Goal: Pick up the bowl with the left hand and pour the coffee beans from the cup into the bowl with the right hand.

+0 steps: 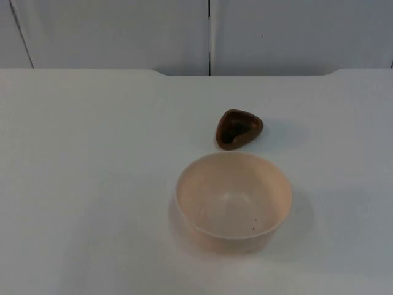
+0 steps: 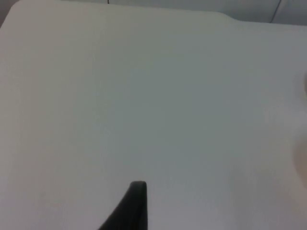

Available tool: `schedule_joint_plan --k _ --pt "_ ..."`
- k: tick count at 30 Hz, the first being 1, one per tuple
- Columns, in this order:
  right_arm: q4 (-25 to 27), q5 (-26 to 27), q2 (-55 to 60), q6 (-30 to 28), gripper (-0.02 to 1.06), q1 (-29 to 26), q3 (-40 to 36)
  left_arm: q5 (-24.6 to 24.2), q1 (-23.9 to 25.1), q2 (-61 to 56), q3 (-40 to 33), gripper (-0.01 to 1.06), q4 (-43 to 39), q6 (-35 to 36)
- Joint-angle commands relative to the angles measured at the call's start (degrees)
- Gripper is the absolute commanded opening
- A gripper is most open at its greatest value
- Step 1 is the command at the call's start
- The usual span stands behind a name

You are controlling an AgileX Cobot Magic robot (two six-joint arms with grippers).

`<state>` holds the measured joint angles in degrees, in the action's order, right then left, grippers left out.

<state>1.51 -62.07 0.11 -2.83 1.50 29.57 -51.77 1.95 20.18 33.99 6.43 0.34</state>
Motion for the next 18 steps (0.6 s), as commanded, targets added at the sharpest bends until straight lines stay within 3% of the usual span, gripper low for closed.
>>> schedule_joint_plan --k 1,12,18 --pt "0.1 0.3 -0.1 0.0 1.05 -0.3 0.0 1.3 0.1 2.6 1.8 1.05 1.1 -0.9" --pt "0.1 0.3 -0.1 0.0 1.05 -0.3 0.0 1.8 0.1 16.2 8.8 1.05 2.1 -5.8" --pt "0.1 0.3 -0.1 0.0 1.05 -0.3 0.0 4.9 0.1 21.3 9.3 1.05 4.9 -7.4"
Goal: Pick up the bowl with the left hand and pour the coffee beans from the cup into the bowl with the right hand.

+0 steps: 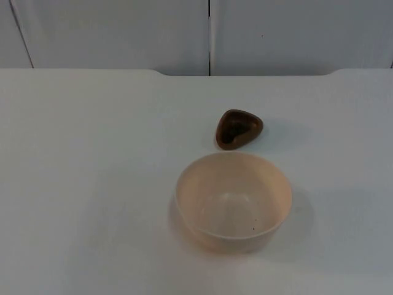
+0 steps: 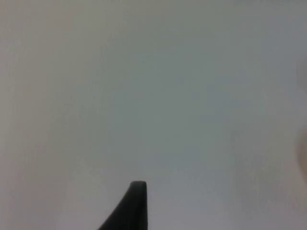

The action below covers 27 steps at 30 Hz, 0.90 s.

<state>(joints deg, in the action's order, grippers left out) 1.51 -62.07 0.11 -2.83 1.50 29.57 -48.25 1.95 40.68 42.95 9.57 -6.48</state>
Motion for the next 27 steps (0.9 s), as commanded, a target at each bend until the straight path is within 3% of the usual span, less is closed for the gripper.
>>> schedule_joint_plan --k 1,10,27 --pt "0.1 0.3 -0.1 0.0 1.05 -0.3 0.0 1.9 0.1 1.8 0.4 1.05 3.5 -1.7" --pt "0.1 0.3 -0.1 0.0 1.05 -0.3 0.0 2.2 0.1 10.2 0.4 1.04 17.8 -14.2" --pt "0.1 0.3 -0.1 0.0 1.05 -0.3 0.0 2.9 -0.9 22.3 0.4 1.01 24.0 -20.5"
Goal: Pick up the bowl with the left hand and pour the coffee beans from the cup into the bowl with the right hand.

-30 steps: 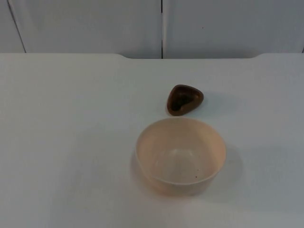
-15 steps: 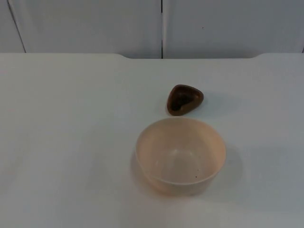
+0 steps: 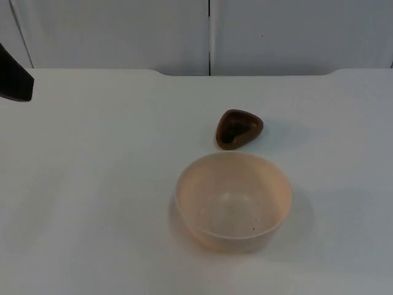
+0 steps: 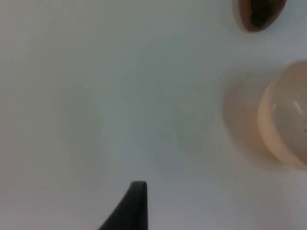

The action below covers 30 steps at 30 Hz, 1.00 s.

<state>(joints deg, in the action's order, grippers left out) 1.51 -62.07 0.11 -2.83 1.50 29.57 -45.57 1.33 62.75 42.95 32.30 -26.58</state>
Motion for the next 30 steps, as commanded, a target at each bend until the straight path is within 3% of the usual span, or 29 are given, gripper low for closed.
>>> schedule_joint_plan --k 1,5,14,20,30 --pt "0.1 0.3 -0.1 0.0 1.05 -0.3 0.0 0.8 -1.2 1.0 0.4 1.01 1.4 -0.5" --pt "0.1 0.3 -0.1 0.0 1.05 -0.3 0.0 5.0 -7.6 4.5 0.4 1.01 1.7 -0.5" --pt "0.1 0.3 -0.1 0.0 1.05 -0.3 0.0 9.5 -15.4 11.8 0.8 1.01 1.7 1.9" --pt "0.1 0.3 -0.1 0.0 1.05 -0.3 0.0 8.4 -17.9 18.4 5.1 1.01 1.7 2.0" --pt "0.1 0.3 -0.1 0.0 1.05 -0.3 0.0 3.6 -17.9 27.8 13.4 1.01 1.6 4.4"
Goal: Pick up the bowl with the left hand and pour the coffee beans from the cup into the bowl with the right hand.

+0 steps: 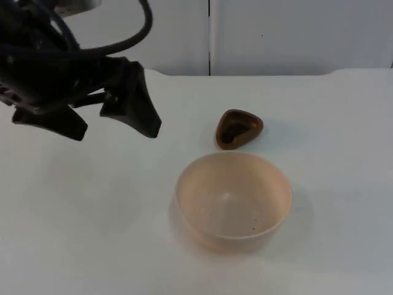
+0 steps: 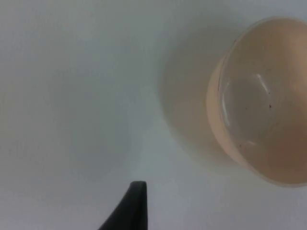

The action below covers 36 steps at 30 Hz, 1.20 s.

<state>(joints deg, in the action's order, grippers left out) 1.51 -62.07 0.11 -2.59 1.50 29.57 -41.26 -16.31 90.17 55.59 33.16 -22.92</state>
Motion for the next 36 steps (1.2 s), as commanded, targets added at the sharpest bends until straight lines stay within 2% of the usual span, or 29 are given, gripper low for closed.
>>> schedule_joint_plan --k 1,12,21,30,34,36 --pt "0.1 0.3 -0.1 -0.3 1.05 -0.3 0.0 -1.1 -0.3 1.5 1.9 1.0 0.7 1.4" --pt "0.1 0.3 -0.1 -0.3 1.05 -0.3 0.0 -2.0 -0.4 11.0 6.5 1.0 1.0 4.8" --pt "0.1 0.3 -0.1 -0.3 1.05 -0.3 0.0 0.9 -4.4 14.1 6.5 1.0 0.6 5.0" --pt "0.1 0.3 -0.1 -0.3 1.05 -0.3 0.0 2.3 -8.6 18.4 9.5 1.0 -3.6 13.2" --pt "0.1 0.3 -0.1 -0.3 1.05 -0.3 0.0 6.5 -10.7 20.4 10.6 1.0 -5.7 19.5" --pt "0.1 0.3 -0.1 -0.3 1.05 -0.3 0.0 6.7 -10.7 20.9 10.9 1.0 -5.7 20.4"
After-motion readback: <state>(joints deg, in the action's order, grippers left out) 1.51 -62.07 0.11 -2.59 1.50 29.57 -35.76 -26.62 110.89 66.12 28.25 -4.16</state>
